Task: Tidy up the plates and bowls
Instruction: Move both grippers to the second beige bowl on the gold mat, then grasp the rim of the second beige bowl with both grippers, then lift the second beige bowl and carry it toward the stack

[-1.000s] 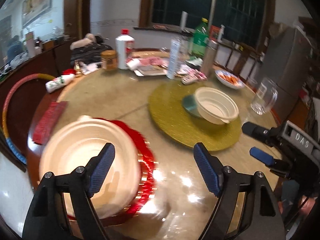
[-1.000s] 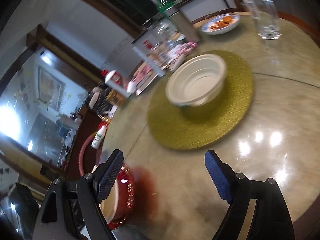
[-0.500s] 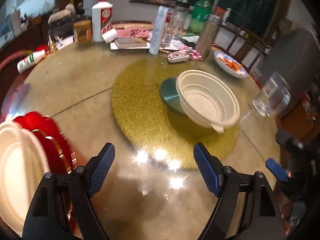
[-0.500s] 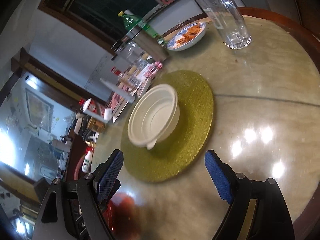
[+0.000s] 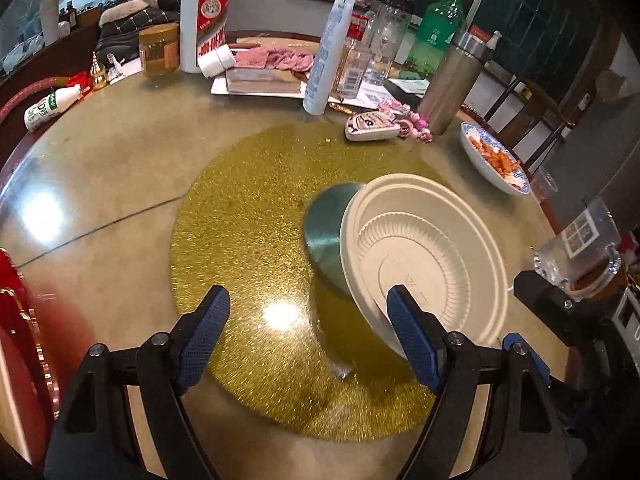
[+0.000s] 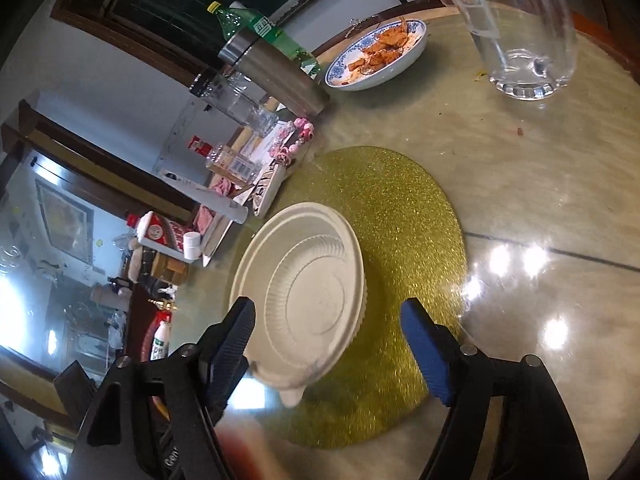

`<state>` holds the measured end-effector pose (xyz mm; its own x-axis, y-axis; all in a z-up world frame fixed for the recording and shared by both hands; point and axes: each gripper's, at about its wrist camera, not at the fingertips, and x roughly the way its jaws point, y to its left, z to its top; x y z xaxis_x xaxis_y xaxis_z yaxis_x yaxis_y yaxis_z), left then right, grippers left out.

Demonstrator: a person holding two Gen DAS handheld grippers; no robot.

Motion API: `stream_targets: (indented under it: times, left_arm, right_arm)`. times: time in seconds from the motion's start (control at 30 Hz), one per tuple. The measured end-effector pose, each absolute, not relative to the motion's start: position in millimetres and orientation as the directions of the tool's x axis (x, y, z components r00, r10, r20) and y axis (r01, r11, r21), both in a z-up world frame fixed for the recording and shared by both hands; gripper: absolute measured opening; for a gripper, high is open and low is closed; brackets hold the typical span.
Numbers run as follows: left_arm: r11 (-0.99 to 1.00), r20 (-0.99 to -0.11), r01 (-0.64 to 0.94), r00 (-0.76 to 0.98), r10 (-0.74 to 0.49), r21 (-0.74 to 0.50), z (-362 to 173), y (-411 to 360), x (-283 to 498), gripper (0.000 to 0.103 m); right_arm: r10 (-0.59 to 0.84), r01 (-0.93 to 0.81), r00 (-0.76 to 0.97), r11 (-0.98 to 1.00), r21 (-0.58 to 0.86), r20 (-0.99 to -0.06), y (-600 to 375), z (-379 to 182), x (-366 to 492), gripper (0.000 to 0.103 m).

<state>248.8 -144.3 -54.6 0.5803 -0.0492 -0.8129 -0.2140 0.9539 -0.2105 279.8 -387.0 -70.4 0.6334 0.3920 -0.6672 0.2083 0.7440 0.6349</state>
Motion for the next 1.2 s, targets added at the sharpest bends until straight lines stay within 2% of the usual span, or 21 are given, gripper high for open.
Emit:
stream_targets:
  times: [0.17,0.27,0.3,0.33,0.37,0.43,0.5,1.2]
  left_arm:
    - [0.953,-0.816,-0.234,0.577,-0.026,-0.195,-63.8,-144.3,258.6,0.081]
    - [0.954,-0.823,-0.236,0.568,-0.018,-0.184,-68.3,-146.9,266.4,0.077]
    - [0.957,-0.826,-0.232,0.563,-0.016,-0.176,-70.1,-148.0,268.0,0.07]
    - [0.96,-0.835,-0.224,0.551,-0.017,-0.167,-72.5,-149.0,269.0,0.053]
    - [0.963,-0.836,-0.208,0.547,-0.032,-0.173,-73.7,-149.6,269.2,0.047]
    - [0.976,-0.834,-0.149,0.55,-0.052,-0.159,-69.8,-156.4,265.2,0.016]
    - [0.985,-0.83,-0.132,0.558,-0.018,-0.11,-62.6,-162.5,256.3,0.015]
    - [0.993,-0.772,0.007,0.628,-0.099,-0.121,-29.4,-141.2,137.1,0.015]
  right_arm:
    - [0.371,0.218,0.627,0.761,0.611,-0.686,-382.9,-78.7,290.7,0.067]
    - [0.356,0.235,0.618,0.767,0.597,-0.701,-381.7,-84.3,295.9,0.056]
    - [0.359,0.236,0.604,0.772,0.59,-0.711,-379.0,-87.3,298.8,0.044]
    - [0.36,0.236,0.594,0.777,0.584,-0.72,-378.4,-89.2,299.8,0.02]
    - [0.353,0.242,0.577,0.787,0.567,-0.736,-376.0,-91.7,300.2,0.013]
    - [0.353,0.229,0.583,0.793,0.564,-0.732,-373.3,-91.1,294.4,0.011]
    - [0.342,0.218,0.58,0.809,0.546,-0.739,-367.3,-88.9,286.2,0.008]
    - [0.305,0.15,0.647,0.848,0.508,-0.699,-344.1,-52.4,134.5,0.01]
